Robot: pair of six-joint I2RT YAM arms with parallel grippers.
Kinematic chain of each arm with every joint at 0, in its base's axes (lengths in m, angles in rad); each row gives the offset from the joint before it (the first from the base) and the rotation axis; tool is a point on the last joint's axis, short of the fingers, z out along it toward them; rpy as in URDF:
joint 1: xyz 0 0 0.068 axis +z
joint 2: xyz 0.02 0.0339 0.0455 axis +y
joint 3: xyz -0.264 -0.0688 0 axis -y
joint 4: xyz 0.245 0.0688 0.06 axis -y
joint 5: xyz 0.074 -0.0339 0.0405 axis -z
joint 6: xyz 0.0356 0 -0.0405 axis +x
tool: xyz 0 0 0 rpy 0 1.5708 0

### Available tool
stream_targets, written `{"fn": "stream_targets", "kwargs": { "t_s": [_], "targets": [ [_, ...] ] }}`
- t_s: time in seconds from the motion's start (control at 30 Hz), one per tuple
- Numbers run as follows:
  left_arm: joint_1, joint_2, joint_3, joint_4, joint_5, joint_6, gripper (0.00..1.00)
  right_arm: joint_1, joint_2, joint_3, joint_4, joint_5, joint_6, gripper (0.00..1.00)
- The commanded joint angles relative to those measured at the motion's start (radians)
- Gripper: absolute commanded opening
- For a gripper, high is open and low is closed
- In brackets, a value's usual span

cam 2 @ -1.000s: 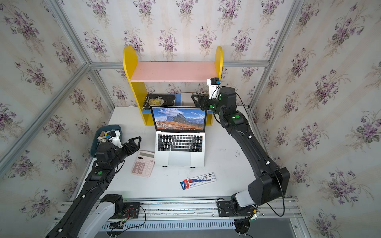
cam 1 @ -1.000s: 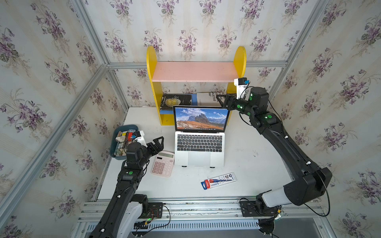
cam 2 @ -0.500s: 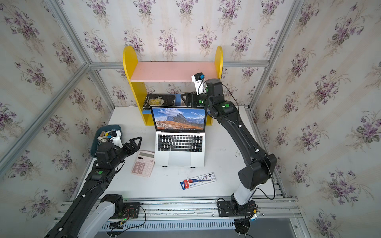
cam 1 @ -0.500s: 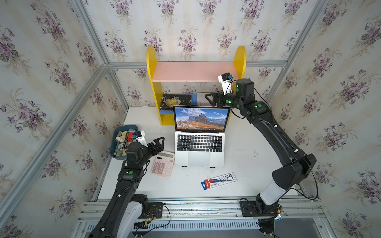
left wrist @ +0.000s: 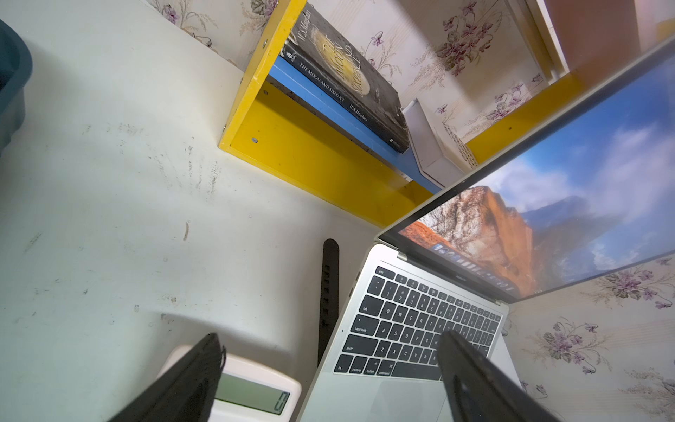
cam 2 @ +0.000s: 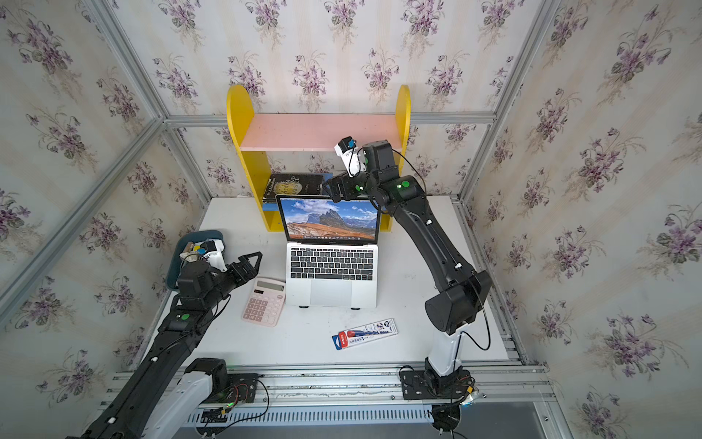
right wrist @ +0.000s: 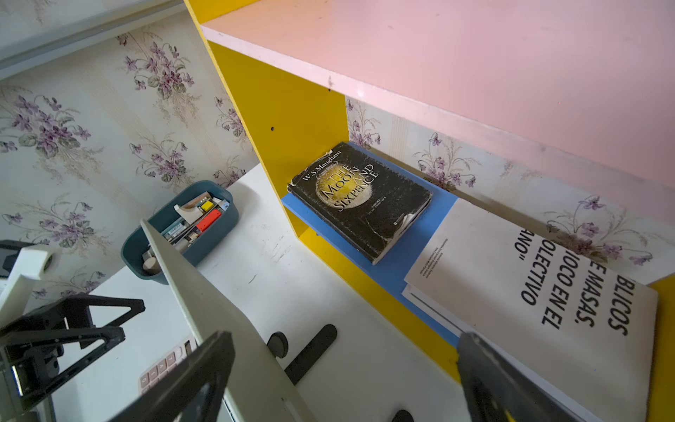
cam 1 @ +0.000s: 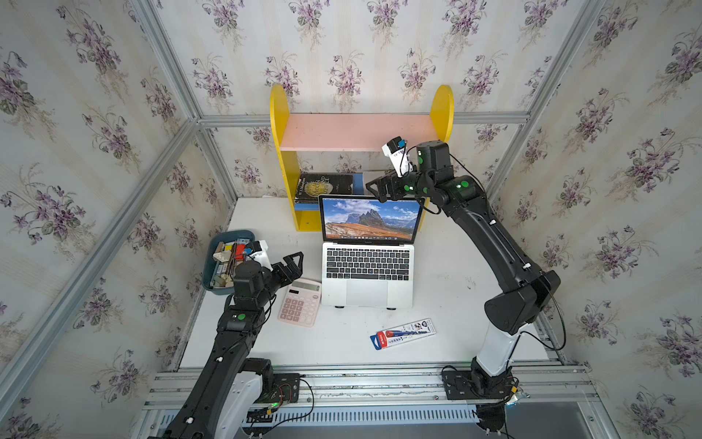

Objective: Close the laptop lid and set it aside
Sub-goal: Close the lid of the laptop.

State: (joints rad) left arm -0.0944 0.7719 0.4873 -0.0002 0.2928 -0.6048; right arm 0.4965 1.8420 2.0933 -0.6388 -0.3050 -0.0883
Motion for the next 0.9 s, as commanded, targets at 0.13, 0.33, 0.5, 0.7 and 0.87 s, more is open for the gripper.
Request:
{"fn": "stream_targets", "kwargs": {
  "t_s": [0.13, 0.33, 0.5, 0.7, 0.87],
  "targets": [
    [0.000, 0.006, 0.007, 0.026, 0.017, 0.013, 0.94, 0.034, 0.014, 0.014, -0.073, -0.038, -0.142, 1.00],
    [0.001, 0.005, 0.005, 0.025, 0.018, 0.012, 0.94, 0.091, 0.019, 0.014, -0.100, -0.054, -0.202, 1.00],
    [0.001, 0.001, 0.004, 0.022, 0.018, 0.013, 0.94, 0.104, 0.022, 0.013, -0.113, -0.048, -0.216, 1.00],
    [0.001, -0.002, 0.003, 0.020, 0.017, 0.013, 0.94, 0.127, 0.021, 0.012, -0.131, -0.037, -0.234, 1.00],
    [0.001, -0.001, 0.000, 0.019, 0.017, 0.013, 0.94, 0.147, 0.013, -0.001, -0.142, -0.024, -0.244, 1.00]
  ]
}}
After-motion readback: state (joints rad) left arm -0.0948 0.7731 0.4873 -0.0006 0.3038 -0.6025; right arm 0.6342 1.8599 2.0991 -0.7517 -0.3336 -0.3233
